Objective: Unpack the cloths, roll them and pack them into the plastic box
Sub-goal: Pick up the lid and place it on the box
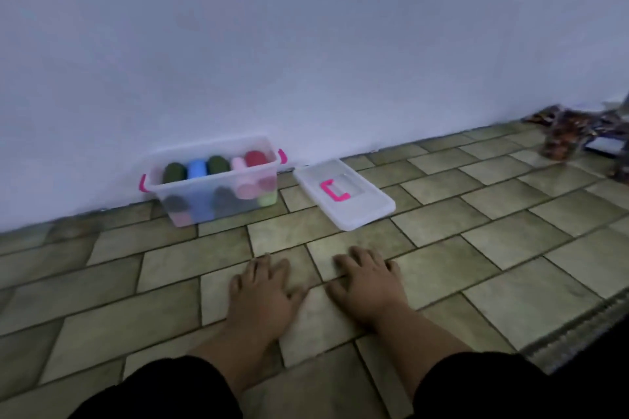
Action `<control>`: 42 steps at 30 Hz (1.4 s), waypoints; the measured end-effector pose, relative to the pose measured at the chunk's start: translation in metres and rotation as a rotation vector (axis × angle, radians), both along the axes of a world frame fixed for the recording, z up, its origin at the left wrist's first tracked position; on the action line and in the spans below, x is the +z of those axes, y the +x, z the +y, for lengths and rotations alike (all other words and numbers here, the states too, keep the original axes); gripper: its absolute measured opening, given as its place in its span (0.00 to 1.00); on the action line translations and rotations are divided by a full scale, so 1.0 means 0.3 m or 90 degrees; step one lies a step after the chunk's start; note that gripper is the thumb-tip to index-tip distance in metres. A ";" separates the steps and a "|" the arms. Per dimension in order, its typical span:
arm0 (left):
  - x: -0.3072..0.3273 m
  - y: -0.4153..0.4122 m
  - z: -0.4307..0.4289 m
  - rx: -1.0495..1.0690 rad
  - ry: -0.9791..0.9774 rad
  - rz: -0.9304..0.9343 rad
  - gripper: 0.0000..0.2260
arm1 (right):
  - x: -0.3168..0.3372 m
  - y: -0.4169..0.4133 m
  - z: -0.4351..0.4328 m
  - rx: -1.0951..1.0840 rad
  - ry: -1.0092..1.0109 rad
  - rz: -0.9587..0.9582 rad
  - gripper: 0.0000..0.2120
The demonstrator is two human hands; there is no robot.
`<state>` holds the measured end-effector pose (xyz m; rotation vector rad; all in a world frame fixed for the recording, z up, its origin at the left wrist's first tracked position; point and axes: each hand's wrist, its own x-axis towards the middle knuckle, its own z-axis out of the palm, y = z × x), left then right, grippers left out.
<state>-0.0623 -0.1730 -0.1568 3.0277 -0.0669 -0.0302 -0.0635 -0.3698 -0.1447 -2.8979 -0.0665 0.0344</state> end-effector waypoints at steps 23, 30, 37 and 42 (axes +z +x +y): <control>0.116 0.365 -0.370 0.080 -0.129 0.222 0.38 | 0.063 0.560 -0.278 -0.375 0.140 0.103 0.49; 0.111 0.404 -0.376 0.017 -0.136 0.246 0.38 | 0.126 0.562 -0.240 -0.393 0.427 -0.115 0.29; 0.312 0.446 -0.147 0.078 -0.473 -0.119 0.23 | 0.597 0.563 -0.170 -0.045 0.466 -0.438 0.19; 0.570 0.524 0.128 0.214 -0.687 -0.317 0.30 | 0.926 0.555 -0.112 0.091 0.559 -0.448 0.22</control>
